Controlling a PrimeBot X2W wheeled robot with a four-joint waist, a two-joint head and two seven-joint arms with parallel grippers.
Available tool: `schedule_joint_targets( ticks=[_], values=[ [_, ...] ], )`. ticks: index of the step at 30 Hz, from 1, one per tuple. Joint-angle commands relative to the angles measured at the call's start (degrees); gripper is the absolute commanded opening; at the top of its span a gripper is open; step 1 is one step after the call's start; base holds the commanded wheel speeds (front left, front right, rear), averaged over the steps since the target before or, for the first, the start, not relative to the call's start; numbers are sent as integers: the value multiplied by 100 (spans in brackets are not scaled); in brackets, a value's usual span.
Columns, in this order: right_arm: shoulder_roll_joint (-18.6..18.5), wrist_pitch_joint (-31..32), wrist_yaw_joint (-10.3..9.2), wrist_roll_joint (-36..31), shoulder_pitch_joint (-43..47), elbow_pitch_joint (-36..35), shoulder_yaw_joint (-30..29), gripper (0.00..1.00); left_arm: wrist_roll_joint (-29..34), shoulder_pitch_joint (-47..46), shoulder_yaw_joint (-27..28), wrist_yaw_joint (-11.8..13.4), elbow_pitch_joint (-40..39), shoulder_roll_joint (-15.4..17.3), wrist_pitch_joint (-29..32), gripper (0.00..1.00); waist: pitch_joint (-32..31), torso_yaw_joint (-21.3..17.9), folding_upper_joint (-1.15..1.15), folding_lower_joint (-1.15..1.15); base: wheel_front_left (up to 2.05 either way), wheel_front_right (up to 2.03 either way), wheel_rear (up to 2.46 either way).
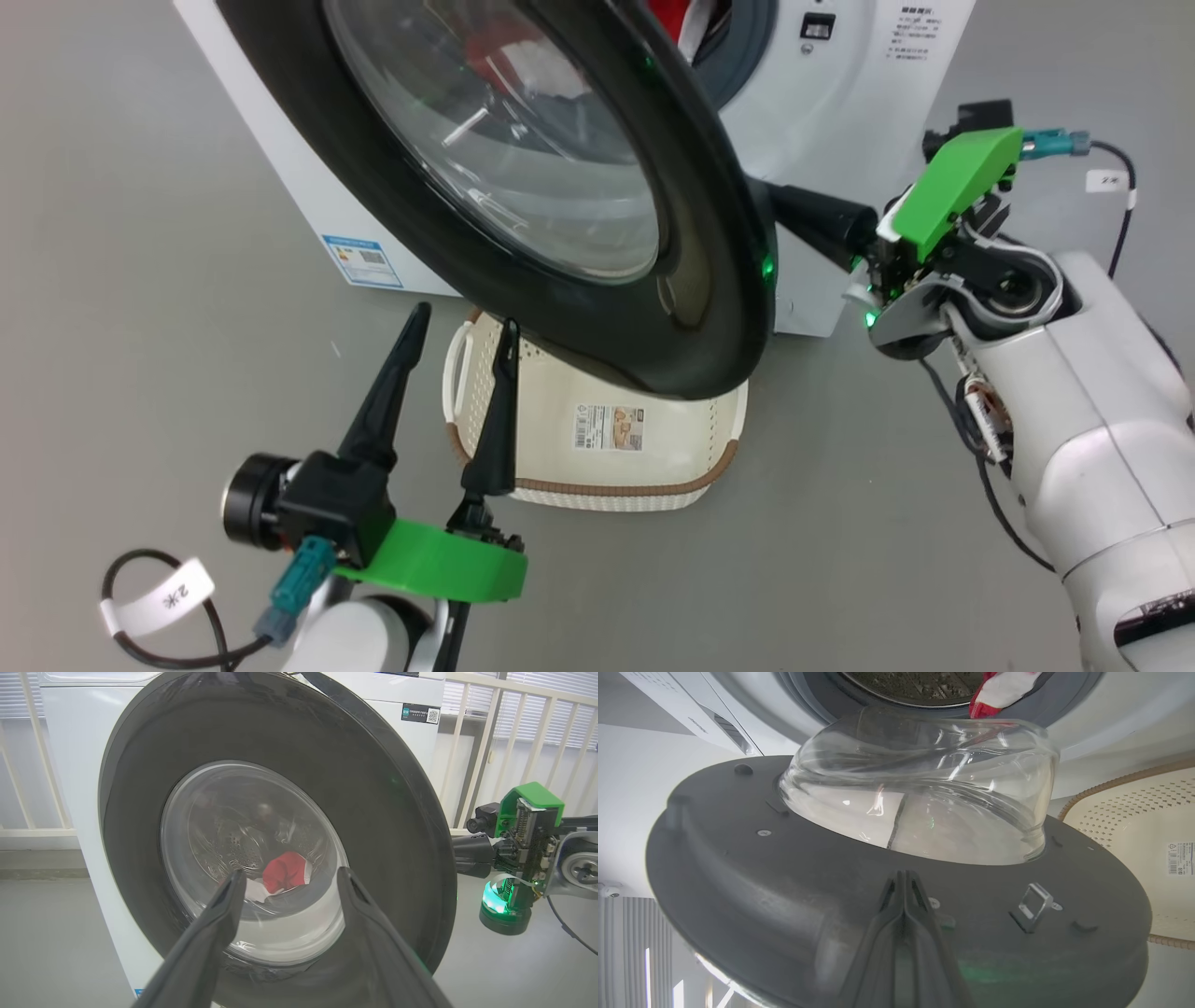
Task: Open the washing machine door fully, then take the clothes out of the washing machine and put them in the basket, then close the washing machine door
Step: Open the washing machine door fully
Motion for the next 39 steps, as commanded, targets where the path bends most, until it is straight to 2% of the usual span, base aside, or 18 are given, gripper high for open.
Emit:
schedule_joint_targets(
  ticks=[1, 15, 28, 39],
  values=[
    [177, -46, 31, 132, 74, -239, 182, 0, -30, 63, 220, 74, -176, 164, 22, 100, -75, 42, 0, 0, 0, 0, 0],
    [177, -276, 31, 761, 602, -773, 1181, 0, -108, 325, 296, 214, -327, 280, 60, 100, -353, 102, 0, 0, 0, 0, 0],
    [148, -435, 31, 1166, 841, -1153, 1877, 0, -149, 443, 314, 292, -467, 358, 103, 100, -469, 189, 0, 0, 0, 0, 0],
    [-136, -848, 31, 1906, 987, -1641, 2794, 0, -185, 533, 271, 362, -550, 367, 149, 100, -489, 462, 0, 0, 0, 0, 0]
  ],
)
